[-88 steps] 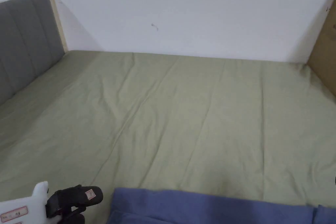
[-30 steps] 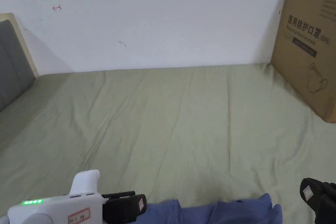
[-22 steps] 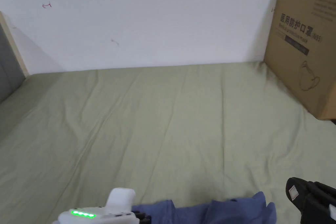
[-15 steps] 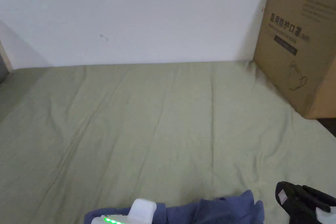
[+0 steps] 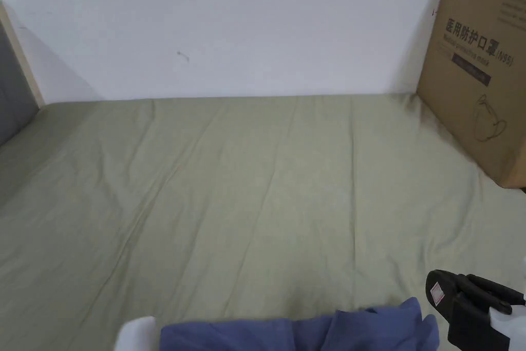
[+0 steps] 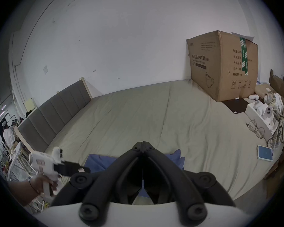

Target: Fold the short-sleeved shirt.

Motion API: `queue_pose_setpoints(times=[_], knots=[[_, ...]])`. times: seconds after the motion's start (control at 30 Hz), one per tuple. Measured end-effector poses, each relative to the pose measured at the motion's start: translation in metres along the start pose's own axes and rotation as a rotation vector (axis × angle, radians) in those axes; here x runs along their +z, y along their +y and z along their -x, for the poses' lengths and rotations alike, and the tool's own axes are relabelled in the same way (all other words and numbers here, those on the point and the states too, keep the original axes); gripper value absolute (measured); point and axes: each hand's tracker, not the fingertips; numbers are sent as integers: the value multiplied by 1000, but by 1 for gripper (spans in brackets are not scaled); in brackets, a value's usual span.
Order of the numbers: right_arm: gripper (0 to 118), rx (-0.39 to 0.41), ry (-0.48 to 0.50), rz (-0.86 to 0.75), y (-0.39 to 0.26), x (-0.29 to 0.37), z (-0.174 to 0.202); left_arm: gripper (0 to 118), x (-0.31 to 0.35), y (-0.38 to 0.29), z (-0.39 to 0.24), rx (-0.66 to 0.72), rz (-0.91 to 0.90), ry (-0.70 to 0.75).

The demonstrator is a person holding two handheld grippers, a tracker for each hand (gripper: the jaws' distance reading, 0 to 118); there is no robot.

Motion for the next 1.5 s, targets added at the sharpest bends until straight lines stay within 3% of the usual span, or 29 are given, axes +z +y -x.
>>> queue_pose_setpoints(times=[0.03,0.07,0.1,0.13,0.17,0.27,0.43,0.5,0.57,0.7,0.8,0.83,0.87,0.9,0.93,0.97,1.03,1.1,1.27,1.33,1.4,1.43,1.5], knots=[[0,4,2,4,0,-1,2,3,12,6,14,53,-22,-14],[0,8,3,10,0,-2,4,15,26,11,32,127,-46,-35],[0,11,3,16,0,-3,6,37,37,15,48,184,-60,-65],[0,14,2,20,0,-4,8,71,44,17,63,226,-67,-87],[0,16,1,25,-1,-5,9,113,50,20,77,258,-54,-91],[0,26,2,47,-3,-9,18,118,58,20,115,298,-54,-130],[0,71,1,94,-6,-18,37,118,35,8,150,443,18,-190],[0,76,12,112,-7,-23,45,118,22,4,152,472,-44,-361],[0,82,20,127,-7,-27,53,118,5,13,175,543,52,-457],[0,64,63,148,-1,-34,67,118,-38,16,169,467,130,-486],[0,82,76,136,5,-35,78,118,-49,15,166,483,104,-478],[0,90,84,132,6,-34,80,117,-49,14,167,491,87,-481],[0,95,93,128,7,-33,81,108,-48,13,168,499,74,-459],[0,99,100,126,9,-32,82,89,-45,12,170,491,63,-368],[0,99,105,124,9,-32,82,53,-42,9,171,464,82,-243],[0,95,110,123,10,-30,82,7,-45,6,170,403,127,-44],[0,80,118,120,11,-30,78,7,-39,3,159,359,66,-181],[0,65,112,117,11,-29,73,7,-43,8,140,279,118,-21],[0,19,104,106,10,-19,55,7,-22,32,81,34,158,147],[0,15,99,85,10,-13,47,7,-4,43,57,-148,177,371],[0,13,93,67,8,-8,38,7,7,47,35,-422,248,694],[0,13,86,63,6,-7,34,7,11,48,31,-454,263,782],[0,-4,73,61,2,-6,25,7,23,55,29,-354,256,842]])
